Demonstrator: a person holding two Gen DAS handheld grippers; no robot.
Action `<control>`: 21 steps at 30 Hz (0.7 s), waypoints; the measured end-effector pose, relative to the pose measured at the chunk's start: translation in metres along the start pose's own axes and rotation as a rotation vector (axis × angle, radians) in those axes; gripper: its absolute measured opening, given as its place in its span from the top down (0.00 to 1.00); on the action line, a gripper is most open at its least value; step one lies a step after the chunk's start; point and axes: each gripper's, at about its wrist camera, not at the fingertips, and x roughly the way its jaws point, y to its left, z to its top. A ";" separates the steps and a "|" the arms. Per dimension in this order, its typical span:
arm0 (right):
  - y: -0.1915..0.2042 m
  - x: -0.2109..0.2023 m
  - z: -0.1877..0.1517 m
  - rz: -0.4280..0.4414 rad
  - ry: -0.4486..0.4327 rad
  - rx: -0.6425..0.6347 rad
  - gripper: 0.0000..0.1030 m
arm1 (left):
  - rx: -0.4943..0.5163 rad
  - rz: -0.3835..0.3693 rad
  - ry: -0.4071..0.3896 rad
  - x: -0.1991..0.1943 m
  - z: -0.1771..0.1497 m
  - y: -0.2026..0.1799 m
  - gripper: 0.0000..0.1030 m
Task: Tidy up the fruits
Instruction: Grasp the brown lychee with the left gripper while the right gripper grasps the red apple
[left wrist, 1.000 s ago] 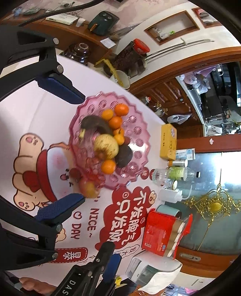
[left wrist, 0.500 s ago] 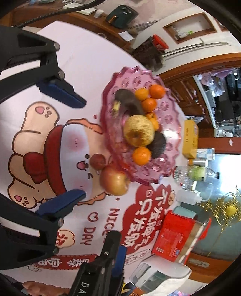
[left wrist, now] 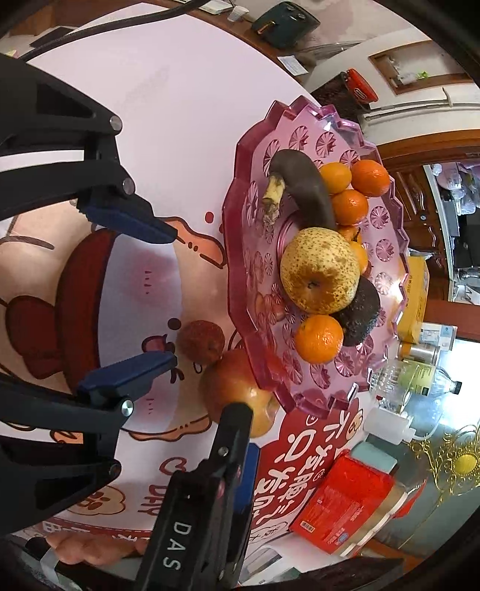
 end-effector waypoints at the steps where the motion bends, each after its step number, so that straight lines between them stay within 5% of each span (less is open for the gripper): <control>1: 0.000 0.002 0.001 0.010 0.001 -0.001 0.46 | -0.002 0.000 0.001 0.000 -0.001 0.001 0.42; 6: 0.003 0.014 0.004 0.023 -0.017 -0.037 0.32 | -0.018 0.001 0.007 0.007 0.002 0.003 0.42; 14: -0.002 0.025 0.004 0.085 -0.022 -0.032 0.35 | -0.026 -0.011 0.015 0.015 0.005 0.000 0.42; 21: -0.023 0.011 -0.008 0.023 -0.047 0.006 0.35 | -0.021 -0.023 0.014 0.019 0.007 -0.006 0.42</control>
